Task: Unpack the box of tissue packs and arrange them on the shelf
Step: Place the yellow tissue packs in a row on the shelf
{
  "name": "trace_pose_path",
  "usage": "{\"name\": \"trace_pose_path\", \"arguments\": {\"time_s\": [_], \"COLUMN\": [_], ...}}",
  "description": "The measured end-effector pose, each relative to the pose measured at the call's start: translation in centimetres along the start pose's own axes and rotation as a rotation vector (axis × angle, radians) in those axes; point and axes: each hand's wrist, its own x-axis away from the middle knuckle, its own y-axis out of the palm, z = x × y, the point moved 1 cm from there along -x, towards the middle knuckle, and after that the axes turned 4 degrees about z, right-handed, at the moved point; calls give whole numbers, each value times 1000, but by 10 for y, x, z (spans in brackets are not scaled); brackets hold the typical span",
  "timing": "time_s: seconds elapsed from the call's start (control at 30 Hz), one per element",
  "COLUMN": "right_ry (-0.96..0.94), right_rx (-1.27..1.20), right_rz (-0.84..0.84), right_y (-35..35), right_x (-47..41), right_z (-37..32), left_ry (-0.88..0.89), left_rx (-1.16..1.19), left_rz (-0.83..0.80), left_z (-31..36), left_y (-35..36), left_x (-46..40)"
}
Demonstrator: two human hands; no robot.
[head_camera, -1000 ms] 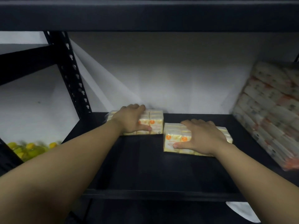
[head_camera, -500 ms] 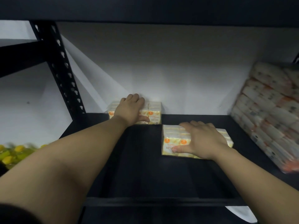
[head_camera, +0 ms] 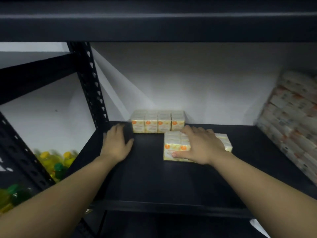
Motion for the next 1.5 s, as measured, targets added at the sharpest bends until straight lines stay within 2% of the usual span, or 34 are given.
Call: {"name": "trace_pose_path", "arguments": {"time_s": [0.1, 0.27, 0.53, 0.73, 1.33, 1.5], "right_ry": [-50, -62, -102, -107, -108, -107], "right_rx": [1, 23, 43, 35, -10, 46], "right_rz": [28, 100, 158, 136, 205, 215], "right_y": [7, 15, 25, 27, 32, 35], "right_x": [-19, -44, -71, -83, -103, -105], "right_z": [-29, -63, -92, -97, -95, -93], "left_ry": [-83, -90, -97, -95, -89, -90], "left_rx": [-91, -91, -63, -54, 21, 46], "left_rz": [-153, -109, -131, -125, -100, -94], "left_z": [-16, -10, -9, -12, -18, -17], "left_y": [7, 7, 5, 6, 8, 8], "left_x": [5, 5, 5, 3, 2, 3]}}
